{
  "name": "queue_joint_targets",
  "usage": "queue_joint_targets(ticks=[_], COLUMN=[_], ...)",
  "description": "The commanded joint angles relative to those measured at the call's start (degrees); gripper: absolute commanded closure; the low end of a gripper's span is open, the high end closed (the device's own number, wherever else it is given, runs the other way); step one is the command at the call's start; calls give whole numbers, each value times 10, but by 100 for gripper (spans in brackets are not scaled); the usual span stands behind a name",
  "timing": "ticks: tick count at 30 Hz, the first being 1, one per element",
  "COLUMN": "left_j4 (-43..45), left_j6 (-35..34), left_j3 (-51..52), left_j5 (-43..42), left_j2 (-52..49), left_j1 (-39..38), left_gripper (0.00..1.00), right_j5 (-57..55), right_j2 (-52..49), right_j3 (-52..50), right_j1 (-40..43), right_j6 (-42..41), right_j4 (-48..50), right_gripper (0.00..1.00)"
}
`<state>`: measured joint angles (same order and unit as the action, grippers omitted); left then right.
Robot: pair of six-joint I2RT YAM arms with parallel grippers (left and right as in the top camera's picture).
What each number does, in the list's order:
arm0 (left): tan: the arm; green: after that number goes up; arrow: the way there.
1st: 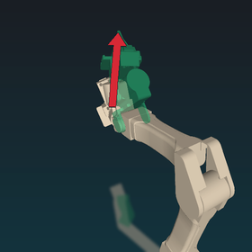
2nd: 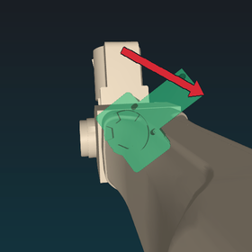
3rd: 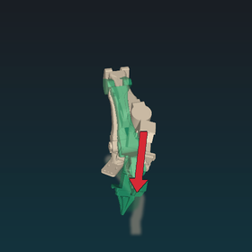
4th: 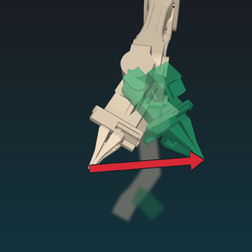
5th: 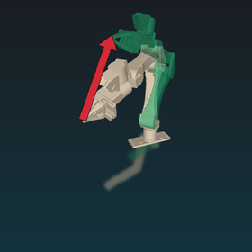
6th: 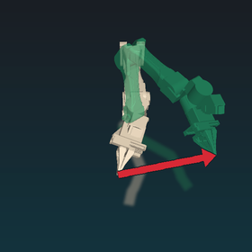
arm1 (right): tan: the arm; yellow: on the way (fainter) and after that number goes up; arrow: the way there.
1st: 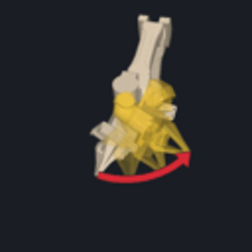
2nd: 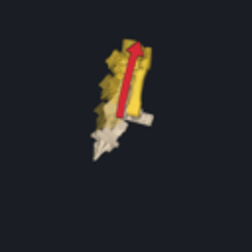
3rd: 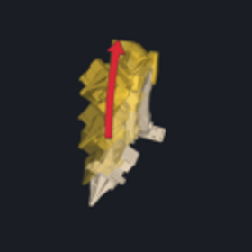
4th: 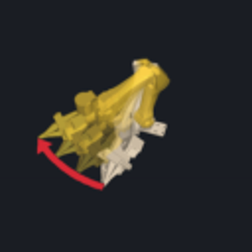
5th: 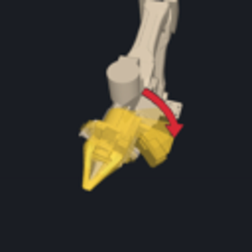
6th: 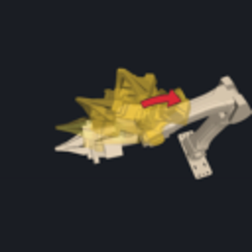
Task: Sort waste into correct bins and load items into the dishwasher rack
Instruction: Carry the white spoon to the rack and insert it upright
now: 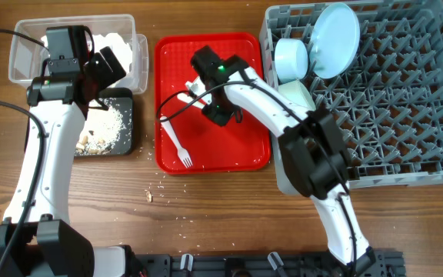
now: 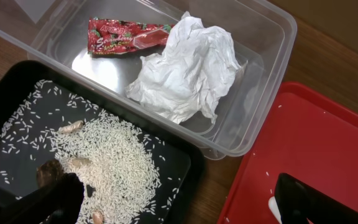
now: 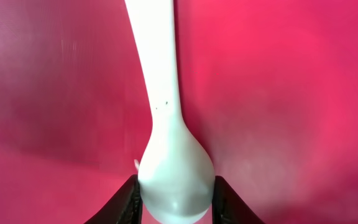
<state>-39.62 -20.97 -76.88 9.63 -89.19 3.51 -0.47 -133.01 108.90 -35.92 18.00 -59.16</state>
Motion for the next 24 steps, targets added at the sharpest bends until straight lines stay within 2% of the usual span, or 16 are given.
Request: queue_joint_targets(ticks=[1,7,14,18,24], left_j4=[2,2,2,2,2], left_j6=[-5,-5,-5,-5,-5], left_j3=[-7,-7,-7,-7,-7], left_j5=[9,9,9,9,9], left_j2=[2,2,2,2,2], left_j1=[2,2,2,2,2], left_gripper=[0,0,0,0,0], right_j5=[-10,-10,-10,-12,-28], right_j2=[88,157,267,285,285], right_j3=[0,0,0,-3,-86], right_j1=[9,37,165,254,301], right_j6=[-18,-70,-228,-302,-322], right_j4=[0,-31,-195,-299,-315], right_gripper=[91,91,88,88,87])
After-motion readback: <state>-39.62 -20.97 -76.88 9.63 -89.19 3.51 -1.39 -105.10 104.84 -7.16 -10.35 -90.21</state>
